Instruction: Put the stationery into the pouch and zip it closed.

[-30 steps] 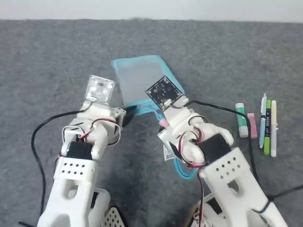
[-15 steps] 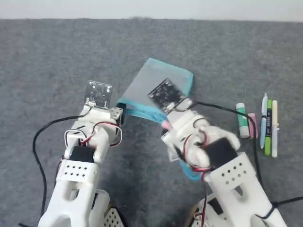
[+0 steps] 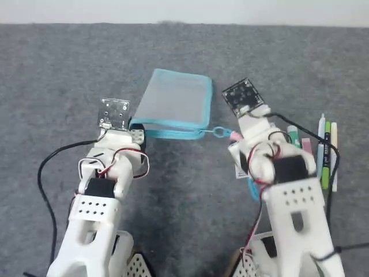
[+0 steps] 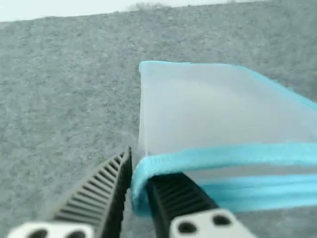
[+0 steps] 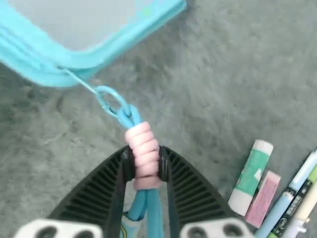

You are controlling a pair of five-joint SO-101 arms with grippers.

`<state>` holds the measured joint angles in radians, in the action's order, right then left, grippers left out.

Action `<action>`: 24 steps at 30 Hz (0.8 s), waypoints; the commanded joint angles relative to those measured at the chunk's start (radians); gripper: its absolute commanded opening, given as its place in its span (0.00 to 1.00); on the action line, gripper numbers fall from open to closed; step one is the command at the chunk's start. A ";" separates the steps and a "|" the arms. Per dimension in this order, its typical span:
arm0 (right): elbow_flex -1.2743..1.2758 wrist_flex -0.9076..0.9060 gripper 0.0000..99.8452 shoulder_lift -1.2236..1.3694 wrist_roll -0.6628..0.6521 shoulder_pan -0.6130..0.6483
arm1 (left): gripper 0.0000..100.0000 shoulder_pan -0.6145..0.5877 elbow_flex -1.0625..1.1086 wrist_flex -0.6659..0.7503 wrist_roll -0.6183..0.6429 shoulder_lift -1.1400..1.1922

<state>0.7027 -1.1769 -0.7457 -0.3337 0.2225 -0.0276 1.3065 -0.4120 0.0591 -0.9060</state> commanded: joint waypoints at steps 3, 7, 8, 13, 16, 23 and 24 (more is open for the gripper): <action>-0.106 0.018 0.01 0.125 -0.009 -0.110 | 0.01 -0.041 -0.012 -0.012 0.043 0.000; -0.117 0.002 0.01 0.160 -0.014 -0.088 | 0.01 -0.029 -0.007 -0.025 0.103 0.002; -0.118 -0.024 0.01 0.166 -0.017 -0.077 | 0.01 -0.023 -0.005 -0.031 0.106 0.002; -0.118 -0.171 0.04 0.157 -0.091 -0.058 | 0.01 -0.014 0.004 -0.028 0.109 0.002; -0.118 -0.231 0.15 0.157 -0.133 -0.058 | 0.01 -0.014 0.004 -0.028 0.110 0.002; -0.218 -0.390 0.27 0.068 -0.144 -0.058 | 0.01 -0.014 0.008 -0.028 0.109 0.002; -0.242 -0.420 0.27 0.042 -0.144 -0.058 | 0.01 -0.014 0.008 -0.028 0.109 0.002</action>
<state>0.5600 -1.5190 -0.6107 -0.4611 0.1657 -0.0368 1.3295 -0.4381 0.1496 -0.9045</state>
